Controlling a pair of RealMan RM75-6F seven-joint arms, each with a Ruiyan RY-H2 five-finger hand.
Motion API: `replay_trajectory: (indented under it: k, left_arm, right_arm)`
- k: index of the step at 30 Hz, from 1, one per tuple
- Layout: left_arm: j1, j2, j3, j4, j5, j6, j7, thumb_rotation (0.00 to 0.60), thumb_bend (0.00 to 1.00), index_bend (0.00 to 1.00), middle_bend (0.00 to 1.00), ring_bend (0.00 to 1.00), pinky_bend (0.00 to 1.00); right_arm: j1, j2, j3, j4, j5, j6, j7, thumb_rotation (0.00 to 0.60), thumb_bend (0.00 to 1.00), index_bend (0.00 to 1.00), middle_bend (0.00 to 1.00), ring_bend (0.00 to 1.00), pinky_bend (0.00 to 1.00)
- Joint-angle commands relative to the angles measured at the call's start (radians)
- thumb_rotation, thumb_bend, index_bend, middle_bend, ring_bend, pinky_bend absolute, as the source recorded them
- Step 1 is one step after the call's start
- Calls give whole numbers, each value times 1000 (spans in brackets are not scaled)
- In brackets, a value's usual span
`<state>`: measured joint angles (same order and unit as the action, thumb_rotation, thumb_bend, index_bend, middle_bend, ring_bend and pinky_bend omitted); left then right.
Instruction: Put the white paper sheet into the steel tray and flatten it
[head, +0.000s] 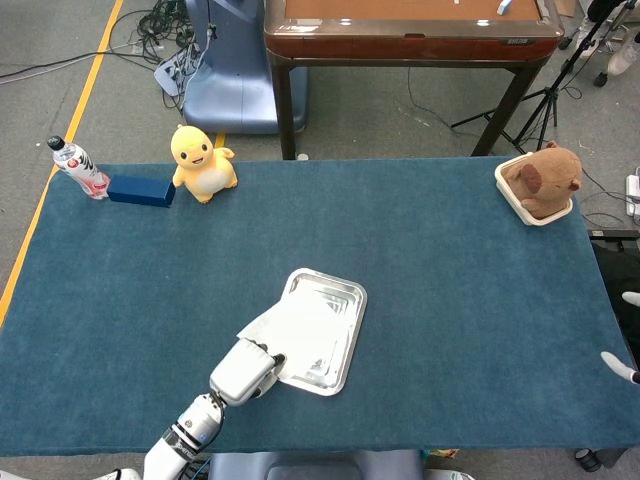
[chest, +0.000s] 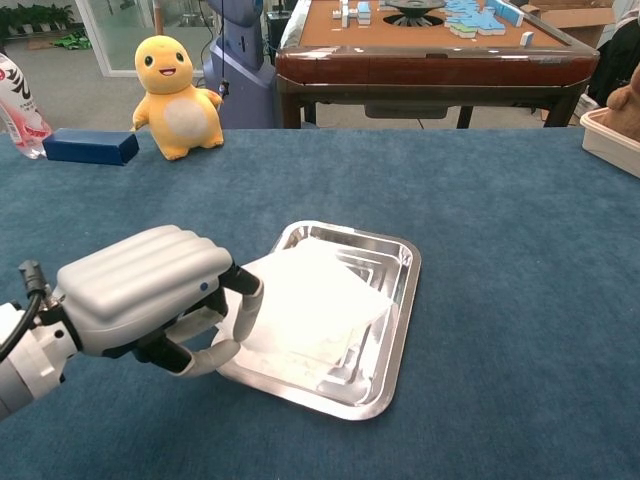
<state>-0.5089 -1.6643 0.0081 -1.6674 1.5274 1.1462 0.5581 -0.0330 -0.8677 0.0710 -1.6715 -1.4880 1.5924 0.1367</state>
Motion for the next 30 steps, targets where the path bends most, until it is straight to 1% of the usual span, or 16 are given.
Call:
replay_trajectory:
  k: [1,8,13,25,30]
  left_arm:
    - [1,-1,1,-8,-8,-7,10,600,460,638,960,674,737]
    - [-1,0,10,-13,4,-10,-5,600,460,624,960,674,737]
    - [-4,-1,17,-13,34,-2,-32,600,460,608,960,674,737]
    - [-7,-14,28,-4,75,3,-75,600,460,608,960,676,737]
    - [-8,-17,32,2,88,6,-91,600,460,582,961,676,737]
  right_arm:
    - [-3,1,2,2,-4,8,6,600,0,266,302,157,333]
    - [-9,1,6,7,-9,22,25,600,0,204,302,157,332]
    - [-13,4,6,8,-17,32,36,600,0,202,302,157,333]
    - [-20,18,4,7,-25,39,58,600,0,202,302,157,333]
    - [-23,20,5,7,-29,44,64,600,0,202,302,157,333]
